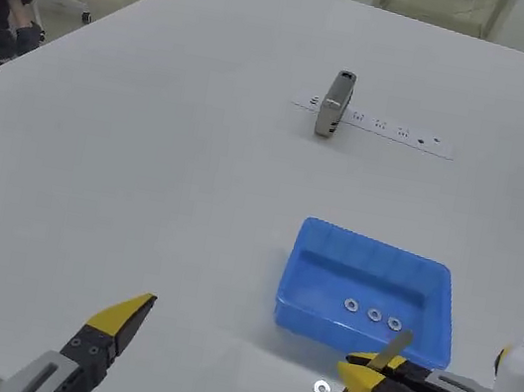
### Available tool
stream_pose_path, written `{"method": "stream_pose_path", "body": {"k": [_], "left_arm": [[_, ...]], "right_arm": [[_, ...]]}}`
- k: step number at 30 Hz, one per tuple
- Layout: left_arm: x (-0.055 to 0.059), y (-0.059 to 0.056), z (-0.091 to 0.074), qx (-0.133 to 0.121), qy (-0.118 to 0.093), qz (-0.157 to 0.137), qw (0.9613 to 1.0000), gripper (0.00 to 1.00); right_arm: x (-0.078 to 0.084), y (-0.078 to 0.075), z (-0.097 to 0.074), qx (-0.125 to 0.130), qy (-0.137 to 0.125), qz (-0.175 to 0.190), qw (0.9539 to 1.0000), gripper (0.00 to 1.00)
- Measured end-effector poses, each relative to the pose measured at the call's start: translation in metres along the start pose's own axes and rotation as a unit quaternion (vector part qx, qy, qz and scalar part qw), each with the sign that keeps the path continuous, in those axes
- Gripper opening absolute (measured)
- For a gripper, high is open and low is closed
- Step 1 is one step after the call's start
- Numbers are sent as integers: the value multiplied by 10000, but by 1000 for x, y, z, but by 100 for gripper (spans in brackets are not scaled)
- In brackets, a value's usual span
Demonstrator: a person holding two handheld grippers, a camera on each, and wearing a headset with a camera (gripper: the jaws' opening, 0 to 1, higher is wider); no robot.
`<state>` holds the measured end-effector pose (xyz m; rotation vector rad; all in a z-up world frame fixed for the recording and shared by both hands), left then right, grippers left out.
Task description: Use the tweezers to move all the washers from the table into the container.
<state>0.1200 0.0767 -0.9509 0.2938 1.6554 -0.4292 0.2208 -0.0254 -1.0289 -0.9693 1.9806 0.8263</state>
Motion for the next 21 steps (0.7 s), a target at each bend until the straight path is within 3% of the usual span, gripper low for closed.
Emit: {"method": "stream_pose_path", "body": {"k": [8,21], "left_arm": [[0,0,0,-1,4,-3,10000,92],[0,0,-1,1,4,-1,10000,92]], "right_arm": [[-12,-4,-7,-24,-222,369,9991,2],[-38,2,-15,-123,-544,411,9976,2]]}}
Point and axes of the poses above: the centre of the closed fingertips' face, and the gripper's own axes: z roughly forward along the fingers, y roughly to its left, x roughly out of its underside, the point moved 2 cm from there along -z, roughly backward along the fingers, and after that the axes turned 5 degrees about x, right-handed, at the moved point
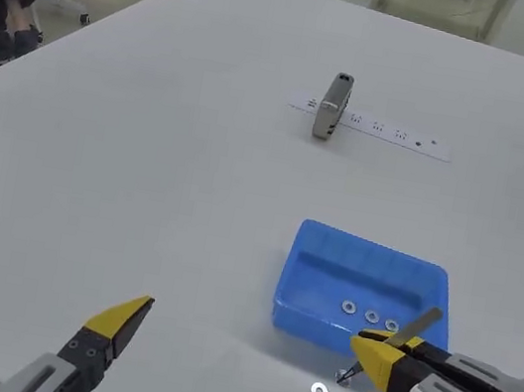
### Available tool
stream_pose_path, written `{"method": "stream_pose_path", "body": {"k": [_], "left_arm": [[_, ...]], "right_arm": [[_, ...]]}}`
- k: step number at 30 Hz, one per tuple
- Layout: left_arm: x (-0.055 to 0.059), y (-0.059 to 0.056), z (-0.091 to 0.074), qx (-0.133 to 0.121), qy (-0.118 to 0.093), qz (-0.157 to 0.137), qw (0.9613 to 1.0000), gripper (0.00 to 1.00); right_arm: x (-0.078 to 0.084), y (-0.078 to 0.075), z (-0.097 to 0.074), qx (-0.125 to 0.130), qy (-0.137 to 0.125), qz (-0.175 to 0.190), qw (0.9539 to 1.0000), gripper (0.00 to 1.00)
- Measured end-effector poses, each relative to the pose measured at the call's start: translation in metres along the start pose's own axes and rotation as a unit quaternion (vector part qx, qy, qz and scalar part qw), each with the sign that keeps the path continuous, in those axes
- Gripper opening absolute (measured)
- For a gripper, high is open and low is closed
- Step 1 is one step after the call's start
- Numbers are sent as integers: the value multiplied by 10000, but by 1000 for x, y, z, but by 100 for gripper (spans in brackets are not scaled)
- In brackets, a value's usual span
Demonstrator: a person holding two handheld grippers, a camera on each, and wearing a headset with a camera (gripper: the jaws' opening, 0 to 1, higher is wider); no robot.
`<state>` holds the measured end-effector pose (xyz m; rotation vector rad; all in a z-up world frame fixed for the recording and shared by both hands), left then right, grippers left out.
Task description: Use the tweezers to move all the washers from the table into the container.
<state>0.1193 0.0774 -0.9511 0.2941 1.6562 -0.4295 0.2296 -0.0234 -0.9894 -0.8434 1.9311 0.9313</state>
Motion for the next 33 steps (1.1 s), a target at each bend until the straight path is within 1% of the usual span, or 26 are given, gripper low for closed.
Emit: {"method": "stream_pose_path", "body": {"k": [7,11,17,26,33], "left_arm": [[2,1,-1,0,-2,0,10000,92],[4,2,-2,-1,-1,-1,10000,92],[6,3,-2,1,-5,1,10000,92],[6,3,-2,7,-5,-2,10000,91],[7,3,-2,11,-1,-5,10000,91]], "right_arm": [[-15,1,-3,3,-170,-35,9998,2],[-24,0,-4,3,-309,38,9995,2],[-36,-4,-3,40,-392,-59,9992,2],[-50,-14,6,61,-464,-163,9988,2],[-54,-21,17,67,-437,-187,9988,2]]}}
Point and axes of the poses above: the centre of the closed fingertips' face, and the gripper's own axes: z roughly forward along the fingers, y roughly to its left, x roughly out of its underside, the point moved 2 cm from there along -z, roughly backward along the fingers, and after that the axes turned 5 degrees about x, right-handed, at the moved point
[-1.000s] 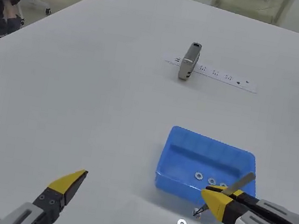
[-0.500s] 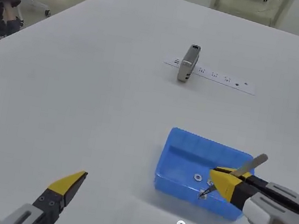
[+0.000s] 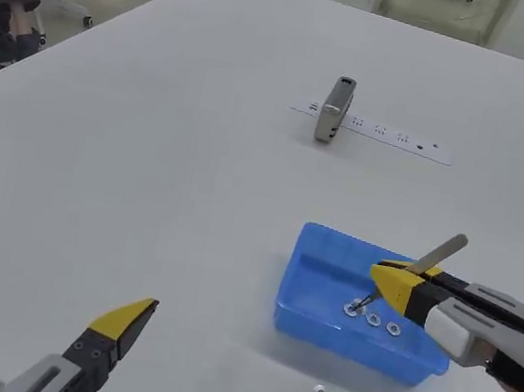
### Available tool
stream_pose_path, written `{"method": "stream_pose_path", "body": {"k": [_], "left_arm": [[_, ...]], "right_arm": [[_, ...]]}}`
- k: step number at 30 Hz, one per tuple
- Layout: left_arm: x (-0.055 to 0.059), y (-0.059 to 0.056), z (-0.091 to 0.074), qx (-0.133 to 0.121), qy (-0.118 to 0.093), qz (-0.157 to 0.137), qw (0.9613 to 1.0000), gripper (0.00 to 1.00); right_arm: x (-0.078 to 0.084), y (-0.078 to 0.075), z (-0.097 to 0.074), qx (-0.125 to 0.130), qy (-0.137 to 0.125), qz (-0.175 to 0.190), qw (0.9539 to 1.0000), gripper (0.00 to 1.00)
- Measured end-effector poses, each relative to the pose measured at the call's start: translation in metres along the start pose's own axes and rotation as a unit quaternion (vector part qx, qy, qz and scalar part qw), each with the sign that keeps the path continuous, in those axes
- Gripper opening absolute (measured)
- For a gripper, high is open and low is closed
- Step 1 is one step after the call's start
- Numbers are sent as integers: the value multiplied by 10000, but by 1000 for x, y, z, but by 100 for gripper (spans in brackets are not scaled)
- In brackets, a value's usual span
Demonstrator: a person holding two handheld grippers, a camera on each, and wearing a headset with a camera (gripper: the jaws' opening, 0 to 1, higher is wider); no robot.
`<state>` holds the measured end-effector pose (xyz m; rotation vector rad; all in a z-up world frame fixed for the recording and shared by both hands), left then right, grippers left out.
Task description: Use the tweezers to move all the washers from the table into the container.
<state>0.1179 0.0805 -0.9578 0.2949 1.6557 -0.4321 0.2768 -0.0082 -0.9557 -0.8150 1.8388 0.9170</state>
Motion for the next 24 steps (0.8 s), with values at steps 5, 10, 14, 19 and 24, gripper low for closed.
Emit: {"method": "stream_pose_path", "body": {"k": [5,10,14,19,24], "left_arm": [[0,0,0,2,-3,1,10000,90],[-3,-2,2,5,0,0,10000,90],[-5,-3,2,7,0,0,10000,90],[-6,-4,3,8,-1,-1,10000,89],[-7,-4,3,8,-5,1,10000,89]], "right_arm": [[3,-5,7,6,62,11,10000,2],[5,-11,15,28,119,26,9999,2],[10,-17,21,56,198,53,9998,2],[13,-22,25,85,246,97,9996,2],[18,-27,29,112,315,144,9993,2]]}}
Point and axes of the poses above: the centre of the closed fingertips' face, and the gripper's own axes: z roughly forward along the fingers, y roughly to its left, x roughly out of its underside, the point moved 2 cm from there along -z, roughly backward along the fingers, and after that the axes turned 5 degrees about x, right-handed, at the moved point
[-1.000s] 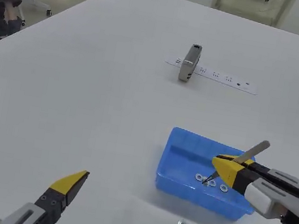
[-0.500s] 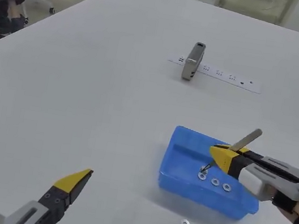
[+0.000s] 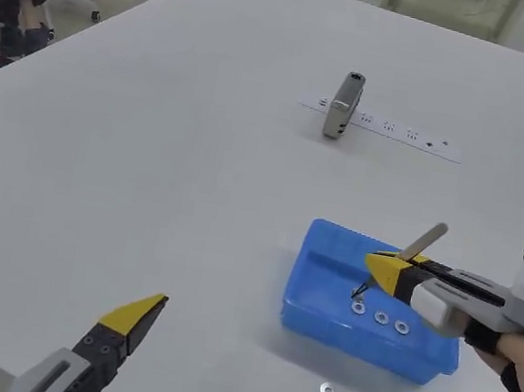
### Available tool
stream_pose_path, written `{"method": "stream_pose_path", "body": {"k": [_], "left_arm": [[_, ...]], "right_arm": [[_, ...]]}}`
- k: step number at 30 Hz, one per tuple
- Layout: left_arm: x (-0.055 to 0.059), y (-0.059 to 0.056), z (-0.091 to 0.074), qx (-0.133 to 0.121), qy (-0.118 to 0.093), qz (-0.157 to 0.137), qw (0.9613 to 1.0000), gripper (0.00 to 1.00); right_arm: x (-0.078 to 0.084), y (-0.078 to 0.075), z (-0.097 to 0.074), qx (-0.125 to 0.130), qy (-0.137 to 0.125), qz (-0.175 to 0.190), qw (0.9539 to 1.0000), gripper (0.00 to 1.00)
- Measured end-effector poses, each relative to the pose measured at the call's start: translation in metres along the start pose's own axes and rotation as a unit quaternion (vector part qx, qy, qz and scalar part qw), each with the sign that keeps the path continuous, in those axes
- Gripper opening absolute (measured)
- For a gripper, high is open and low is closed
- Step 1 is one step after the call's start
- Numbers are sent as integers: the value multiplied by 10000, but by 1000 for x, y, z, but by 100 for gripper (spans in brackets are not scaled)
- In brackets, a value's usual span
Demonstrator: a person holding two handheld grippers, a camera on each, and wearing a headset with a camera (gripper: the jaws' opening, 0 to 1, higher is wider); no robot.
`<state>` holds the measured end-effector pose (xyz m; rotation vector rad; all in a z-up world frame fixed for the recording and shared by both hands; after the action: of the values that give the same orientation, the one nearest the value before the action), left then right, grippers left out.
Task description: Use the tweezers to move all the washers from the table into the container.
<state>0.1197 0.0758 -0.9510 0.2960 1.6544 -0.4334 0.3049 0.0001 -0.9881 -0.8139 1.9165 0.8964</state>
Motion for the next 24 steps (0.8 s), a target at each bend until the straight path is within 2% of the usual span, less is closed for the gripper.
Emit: {"method": "stream_pose_path", "body": {"k": [24], "left_arm": [[-2,-1,0,5,-6,1,10000,89]], "right_arm": [[13,-6,19,0,280,5,9996,3]]}}
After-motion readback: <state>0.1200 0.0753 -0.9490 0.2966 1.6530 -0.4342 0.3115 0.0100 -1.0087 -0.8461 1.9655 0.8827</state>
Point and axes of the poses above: the centre of the closed fingertips' face, and the gripper's own axes: z roughly forward along the fingers, y roughly to its left, x roughly out of its underside, the point moved 2 cm from there along -z, roughly backward along the fingers, and after that the axes turned 5 degrees about x, right-handed, at the moved point
